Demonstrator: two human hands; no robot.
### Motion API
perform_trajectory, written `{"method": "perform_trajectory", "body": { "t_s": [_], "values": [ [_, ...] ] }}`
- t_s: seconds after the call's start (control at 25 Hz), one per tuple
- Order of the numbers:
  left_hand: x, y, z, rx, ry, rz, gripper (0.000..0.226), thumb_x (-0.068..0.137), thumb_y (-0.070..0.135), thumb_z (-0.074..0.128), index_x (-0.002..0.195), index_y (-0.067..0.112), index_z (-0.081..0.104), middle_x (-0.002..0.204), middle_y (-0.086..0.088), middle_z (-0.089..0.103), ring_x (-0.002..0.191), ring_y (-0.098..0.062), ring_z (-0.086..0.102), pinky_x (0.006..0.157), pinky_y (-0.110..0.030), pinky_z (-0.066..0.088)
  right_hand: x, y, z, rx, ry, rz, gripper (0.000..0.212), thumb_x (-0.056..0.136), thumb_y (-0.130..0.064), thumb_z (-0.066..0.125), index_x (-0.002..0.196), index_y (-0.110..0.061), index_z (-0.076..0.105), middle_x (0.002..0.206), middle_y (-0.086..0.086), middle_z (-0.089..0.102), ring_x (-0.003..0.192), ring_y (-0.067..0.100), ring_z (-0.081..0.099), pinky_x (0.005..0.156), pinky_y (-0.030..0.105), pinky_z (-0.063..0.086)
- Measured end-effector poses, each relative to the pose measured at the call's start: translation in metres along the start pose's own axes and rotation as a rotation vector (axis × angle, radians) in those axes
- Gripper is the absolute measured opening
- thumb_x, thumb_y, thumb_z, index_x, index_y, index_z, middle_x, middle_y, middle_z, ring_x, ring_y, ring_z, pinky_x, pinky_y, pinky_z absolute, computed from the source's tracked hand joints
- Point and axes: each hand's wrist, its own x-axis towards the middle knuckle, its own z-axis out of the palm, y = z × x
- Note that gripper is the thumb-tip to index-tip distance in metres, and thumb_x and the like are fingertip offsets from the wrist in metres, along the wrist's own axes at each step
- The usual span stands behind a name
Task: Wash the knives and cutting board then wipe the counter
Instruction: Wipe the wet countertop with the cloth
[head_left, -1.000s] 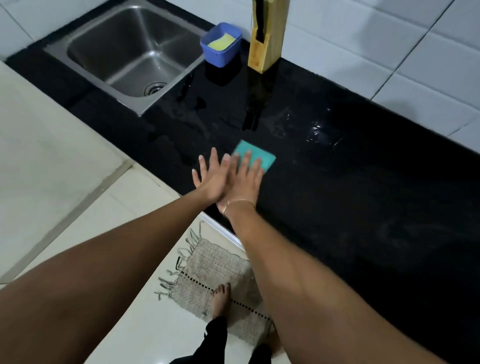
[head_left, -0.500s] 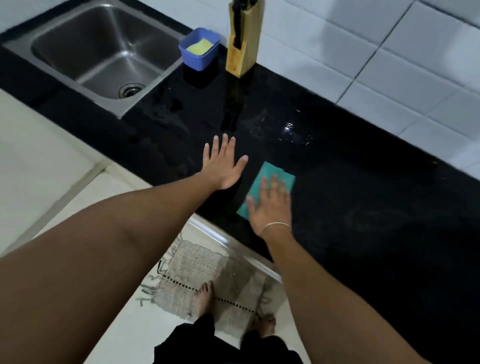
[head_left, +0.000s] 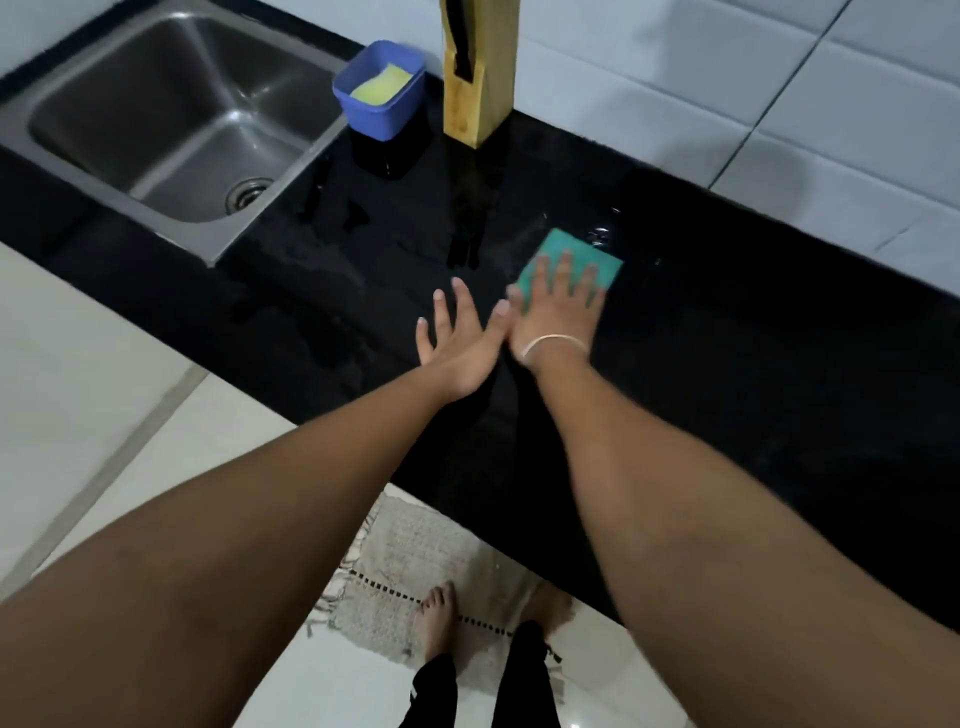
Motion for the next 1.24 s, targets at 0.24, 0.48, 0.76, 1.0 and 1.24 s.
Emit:
{"method": "perform_trajectory", "body": {
  "t_s": [0.24,0.48,0.76,1.0,1.24],
  "values": [
    [-0.020,0.008,0.011,0.276,0.168,0.115,0.076,0.100,0.063,0.010,0.157,0.020,-0.016,0.165,-0.004,-0.018,0.151,-0.019,-0.023,0.119,-0.042,-0.017,-0.093,0.043,0.007,-0.030,-0.057,-0.267,0.067,0.099,-0.057,0.012,0.158,-0.027,0.002,0.166,0.003,0.000,0.152,0.030,-0.006,0.123,0.049,0.003],
    [0.027,0.053,0.027,0.558,0.114,0.289,0.077,0.099,0.064,0.005,0.159,0.018,-0.010,0.165,-0.006,-0.019,0.151,-0.026,-0.022,0.122,-0.046,-0.011,-0.082,0.172,-0.002,0.041,0.031,0.167,0.071,0.097,-0.060,0.009,0.158,-0.025,0.005,0.166,0.007,0.000,0.152,0.032,0.000,0.122,0.051,0.005],
    [0.044,0.048,0.035,0.663,0.263,0.342,0.076,0.101,0.060,0.007,0.160,0.013,0.000,0.167,-0.007,-0.006,0.153,-0.028,-0.011,0.125,-0.046,0.000,0.055,0.176,-0.029,0.070,0.012,0.324,0.071,0.098,-0.059,0.013,0.158,-0.022,0.002,0.166,0.010,-0.004,0.150,0.039,-0.005,0.120,0.057,0.000],
    [0.049,0.044,0.038,0.625,0.322,0.351,0.074,0.100,0.052,0.019,0.160,0.010,0.003,0.168,-0.008,0.000,0.154,-0.024,-0.005,0.125,-0.044,0.004,0.106,0.046,-0.025,0.051,-0.011,-0.127,0.069,0.098,-0.060,0.015,0.158,-0.027,0.007,0.166,0.006,0.000,0.151,0.037,-0.004,0.121,0.054,-0.001],
    [0.031,0.058,0.028,0.515,0.292,0.285,0.073,0.101,0.038,0.031,0.158,0.004,0.002,0.167,-0.013,0.002,0.154,-0.022,-0.003,0.126,-0.039,0.004,0.033,0.144,-0.026,-0.020,-0.008,-0.164,0.069,0.098,-0.061,0.016,0.158,-0.028,0.012,0.166,0.006,0.006,0.152,0.033,0.005,0.122,0.050,0.006]
  ]
}}
